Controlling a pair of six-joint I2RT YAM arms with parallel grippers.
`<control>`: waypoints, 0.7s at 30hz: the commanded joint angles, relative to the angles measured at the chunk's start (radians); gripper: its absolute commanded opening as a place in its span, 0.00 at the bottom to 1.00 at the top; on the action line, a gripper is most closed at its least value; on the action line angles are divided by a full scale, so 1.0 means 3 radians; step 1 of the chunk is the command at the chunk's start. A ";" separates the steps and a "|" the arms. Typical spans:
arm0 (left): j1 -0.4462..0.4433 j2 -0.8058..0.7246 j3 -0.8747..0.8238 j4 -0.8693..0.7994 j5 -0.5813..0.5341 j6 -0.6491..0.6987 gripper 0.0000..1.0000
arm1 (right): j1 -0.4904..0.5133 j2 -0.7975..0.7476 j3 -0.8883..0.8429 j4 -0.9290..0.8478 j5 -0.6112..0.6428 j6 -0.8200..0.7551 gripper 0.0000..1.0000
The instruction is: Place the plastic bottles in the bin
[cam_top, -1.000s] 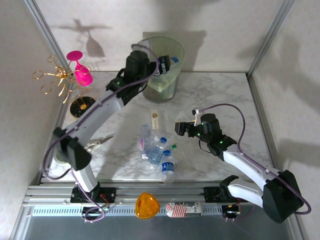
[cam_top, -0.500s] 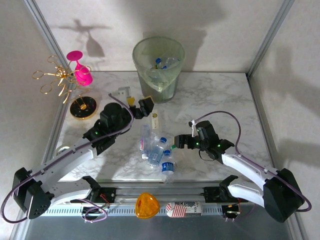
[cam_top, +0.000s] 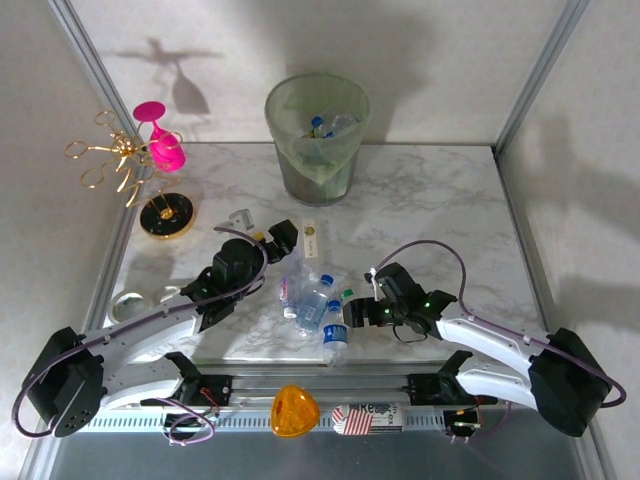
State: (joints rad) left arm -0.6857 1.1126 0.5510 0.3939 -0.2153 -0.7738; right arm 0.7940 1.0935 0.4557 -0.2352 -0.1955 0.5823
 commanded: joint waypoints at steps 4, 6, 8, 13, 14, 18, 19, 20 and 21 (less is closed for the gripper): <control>-0.0036 0.0116 0.0061 0.0189 -0.0076 -0.0124 1.00 | 0.0069 0.0118 -0.0077 -0.0081 0.0127 0.0129 0.83; -0.0041 0.0106 0.0046 0.0154 -0.0084 -0.0130 1.00 | 0.0073 0.0161 -0.0091 -0.0091 0.0215 0.0139 0.82; -0.0046 0.0073 0.0017 0.0134 -0.0107 -0.0145 1.00 | 0.0073 0.0195 -0.0092 -0.0105 0.0301 0.0154 0.80; -0.0051 -0.0036 -0.0071 0.0097 -0.0174 -0.0176 0.99 | 0.0071 0.0212 -0.0103 -0.0023 0.0389 0.0160 0.74; -0.0051 -0.0047 -0.0076 0.0089 -0.0184 -0.0176 1.00 | 0.0072 0.0215 -0.0103 -0.0007 0.0399 0.0164 0.72; -0.0051 -0.0091 -0.0082 0.0054 -0.0218 -0.0161 1.00 | 0.0069 0.0214 -0.0098 0.0018 0.0433 0.0146 0.62; -0.0051 -0.0098 -0.0084 0.0052 -0.0223 -0.0156 1.00 | 0.0071 0.0209 -0.0089 0.0017 0.0436 0.0135 0.59; -0.0051 -0.0108 -0.0084 0.0047 -0.0233 -0.0155 1.00 | 0.0071 0.0205 -0.0079 0.0013 0.0441 0.0130 0.57; -0.0051 -0.0116 -0.0095 0.0043 -0.0243 -0.0156 1.00 | 0.0071 0.0186 -0.0061 0.0000 0.0455 0.0125 0.55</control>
State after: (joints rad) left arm -0.6922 1.1011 0.5396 0.4152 -0.2573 -0.8135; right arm 0.8070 1.1484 0.4370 -0.2291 -0.0994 0.6220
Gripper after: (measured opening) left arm 0.995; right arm 0.655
